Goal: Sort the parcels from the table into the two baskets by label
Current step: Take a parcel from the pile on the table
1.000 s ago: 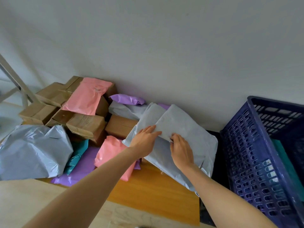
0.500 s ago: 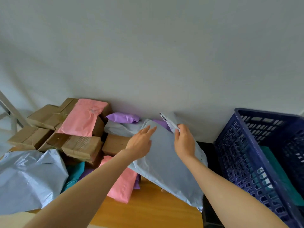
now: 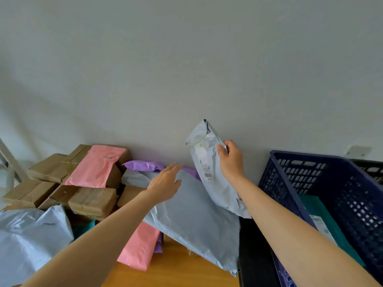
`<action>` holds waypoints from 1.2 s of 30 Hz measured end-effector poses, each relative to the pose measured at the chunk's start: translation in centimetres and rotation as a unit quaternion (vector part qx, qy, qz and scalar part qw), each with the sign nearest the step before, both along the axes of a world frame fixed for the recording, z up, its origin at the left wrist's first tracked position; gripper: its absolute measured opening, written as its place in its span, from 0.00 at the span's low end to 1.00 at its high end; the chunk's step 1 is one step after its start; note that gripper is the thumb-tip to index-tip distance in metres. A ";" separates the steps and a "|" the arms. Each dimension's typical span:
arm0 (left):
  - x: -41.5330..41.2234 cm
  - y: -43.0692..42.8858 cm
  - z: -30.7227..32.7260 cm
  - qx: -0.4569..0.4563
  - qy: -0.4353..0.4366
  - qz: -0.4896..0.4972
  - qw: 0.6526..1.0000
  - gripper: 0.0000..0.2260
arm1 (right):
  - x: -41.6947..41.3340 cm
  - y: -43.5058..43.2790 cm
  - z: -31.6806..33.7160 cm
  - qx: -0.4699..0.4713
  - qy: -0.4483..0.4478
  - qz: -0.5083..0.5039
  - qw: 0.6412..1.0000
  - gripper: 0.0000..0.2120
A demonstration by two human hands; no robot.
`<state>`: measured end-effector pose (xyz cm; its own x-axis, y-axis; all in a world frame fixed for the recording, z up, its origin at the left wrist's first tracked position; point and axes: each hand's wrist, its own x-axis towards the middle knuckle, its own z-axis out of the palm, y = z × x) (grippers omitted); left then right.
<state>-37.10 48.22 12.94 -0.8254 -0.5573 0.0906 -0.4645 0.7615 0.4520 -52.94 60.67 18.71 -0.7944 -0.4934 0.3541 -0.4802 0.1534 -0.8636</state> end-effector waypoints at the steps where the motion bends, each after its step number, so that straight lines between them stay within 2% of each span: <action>1: 0.1 0.3 0.2 0.003 0.005 0.005 1.000 0.26 | 0.1 0.3 0.5 -0.012 -0.007 0.005 1.000 0.08; 3: 0.4 1.1 0.7 0.014 0.021 0.020 0.999 0.26 | 0.3 0.9 1.4 -0.043 -0.027 0.019 0.999 0.11; 6: 1.2 2.1 1.1 0.044 0.056 0.039 0.997 0.25 | 1.1 2.1 2.7 -0.077 -0.057 0.042 0.995 0.10; 9: 2.4 3.2 0.7 0.134 0.091 0.073 0.984 0.27 | 2.1 3.4 3.6 -0.097 -0.088 0.080 0.988 0.09; 12: 3.4 4.3 0.2 0.246 0.134 0.125 0.952 0.31 | 3.0 4.5 4.2 -0.111 -0.115 0.109 0.981 0.10; 14: 4.0 5.0 0.1 0.282 0.153 0.161 0.933 0.31 | 3.6 5.1 4.5 -0.120 -0.132 0.127 0.976 0.10; 19: 6.9 6.0 0.1 0.366 0.240 0.218 0.872 0.24 | 5.3 6.2 5.4 -0.147 -0.181 0.178 0.956 0.12; 23: 9.2 5.4 -0.3 0.434 0.306 0.244 0.812 0.24 | 6.9 7.3 6.5 -0.171 -0.241 0.213 0.931 0.06; 27: 10.6 5.0 0.5 0.464 0.357 0.270 0.764 0.16 | 7.9 7.4 7.0 -0.174 -0.246 0.211 0.930 0.05; 33: 13.7 4.2 1.3 0.463 0.366 0.245 0.769 0.05 | 8.4 6.6 6.2 -0.167 -0.249 0.159 0.941 0.05; 36: 14.9 3.3 1.9 0.429 0.368 0.248 0.787 0.04 | 8.7 5.9 5.2 -0.142 -0.236 0.121 0.954 0.06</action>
<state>-22.19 51.51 14.86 -0.3874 -0.9107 -0.1433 0.0191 -0.1634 0.9864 -44.24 66.54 23.94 -0.7732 -0.6202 0.1326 -0.0194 -0.1858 -0.9824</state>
